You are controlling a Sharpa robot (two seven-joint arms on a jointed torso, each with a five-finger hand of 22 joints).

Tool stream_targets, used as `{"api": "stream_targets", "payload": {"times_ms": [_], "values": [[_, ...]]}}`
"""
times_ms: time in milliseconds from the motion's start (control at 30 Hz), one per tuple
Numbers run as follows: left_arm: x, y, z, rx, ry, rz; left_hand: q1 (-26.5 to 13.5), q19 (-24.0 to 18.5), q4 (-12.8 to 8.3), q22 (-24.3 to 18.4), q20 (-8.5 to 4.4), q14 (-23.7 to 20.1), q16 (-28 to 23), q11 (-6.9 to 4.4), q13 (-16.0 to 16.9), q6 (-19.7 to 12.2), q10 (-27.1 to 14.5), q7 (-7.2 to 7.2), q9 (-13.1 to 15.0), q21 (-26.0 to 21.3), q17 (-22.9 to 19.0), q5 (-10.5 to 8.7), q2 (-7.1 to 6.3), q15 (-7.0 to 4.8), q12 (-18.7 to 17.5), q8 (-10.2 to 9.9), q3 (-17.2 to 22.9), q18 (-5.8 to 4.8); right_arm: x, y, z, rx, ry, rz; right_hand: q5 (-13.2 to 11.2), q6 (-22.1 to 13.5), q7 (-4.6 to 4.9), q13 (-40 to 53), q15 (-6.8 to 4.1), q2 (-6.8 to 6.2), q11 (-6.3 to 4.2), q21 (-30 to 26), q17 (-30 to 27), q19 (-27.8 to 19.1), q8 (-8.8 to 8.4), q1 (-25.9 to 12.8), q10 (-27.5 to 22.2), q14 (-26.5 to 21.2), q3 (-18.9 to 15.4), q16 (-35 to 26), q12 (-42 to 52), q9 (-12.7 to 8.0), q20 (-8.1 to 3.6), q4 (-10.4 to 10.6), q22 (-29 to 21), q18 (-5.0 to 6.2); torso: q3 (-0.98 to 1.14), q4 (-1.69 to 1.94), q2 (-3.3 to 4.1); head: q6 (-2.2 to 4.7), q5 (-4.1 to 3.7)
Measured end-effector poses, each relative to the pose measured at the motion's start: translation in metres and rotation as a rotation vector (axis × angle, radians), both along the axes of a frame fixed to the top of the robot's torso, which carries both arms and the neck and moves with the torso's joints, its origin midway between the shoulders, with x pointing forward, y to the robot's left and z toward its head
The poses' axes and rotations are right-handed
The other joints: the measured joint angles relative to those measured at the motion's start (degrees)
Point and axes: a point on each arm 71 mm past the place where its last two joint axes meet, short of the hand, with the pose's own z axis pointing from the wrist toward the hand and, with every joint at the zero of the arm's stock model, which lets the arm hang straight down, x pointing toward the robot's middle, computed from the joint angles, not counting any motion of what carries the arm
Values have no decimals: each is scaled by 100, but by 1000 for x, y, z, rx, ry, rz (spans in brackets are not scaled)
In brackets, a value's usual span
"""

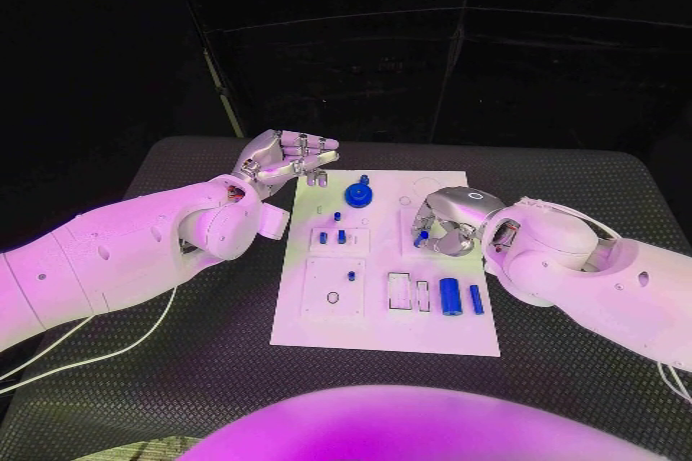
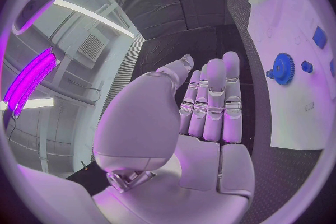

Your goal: Assemble the parts on the task board

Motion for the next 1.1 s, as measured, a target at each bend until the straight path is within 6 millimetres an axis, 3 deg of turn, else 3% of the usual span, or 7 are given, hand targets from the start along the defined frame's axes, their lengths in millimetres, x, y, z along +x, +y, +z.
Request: {"api": "stream_targets", "payload": {"times_ms": [567, 900, 1100], "values": [[0, 0, -1, 1, 1, 1, -21, 0, 0, -7, 0, 0, 0, 0, -1, 0, 0, 0, 0, -27, 0, 0, 21, 0, 0, 0, 0, 0, -28, 13, 30, 123, -104, 79, -10, 129, -31, 50, -40, 37, 50, 131, 116, 93, 7, 37, 49, 0, 173, 65, 40, 1, -50, -134, 238, 0, -1, -3, -9, 31, 8], [0, -2, -1, -1, 2, -2, -21, 0, 0, -6, 0, 0, 0, 0, 4, 0, 0, 0, 0, -27, 0, 0, 21, 0, 0, 0, 0, 0, -42, 50, 39, 213, -95, 161, -10, 149, -12, 53, -40, 37, 50, 131, 111, 92, 7, 37, 49, 0, 190, 64, 29, 0, -50, -151, 236, -1, -10, 7, -1, 22, 76], [0, -4, -1, -4, 2, -6, -21, 0, 0, -6, 0, 0, 0, 0, 3, 0, 0, 0, 0, -27, 0, 0, 21, 0, 0, 0, 0, 1, -51, 78, 18, 225, -36, 228, -10, 149, -12, 54, -40, 37, 50, 131, 95, 92, 7, 37, 49, 0, 206, 64, 15, 0, -50, -135, 205, -1, -10, 10, 7, -11, 156]]}}
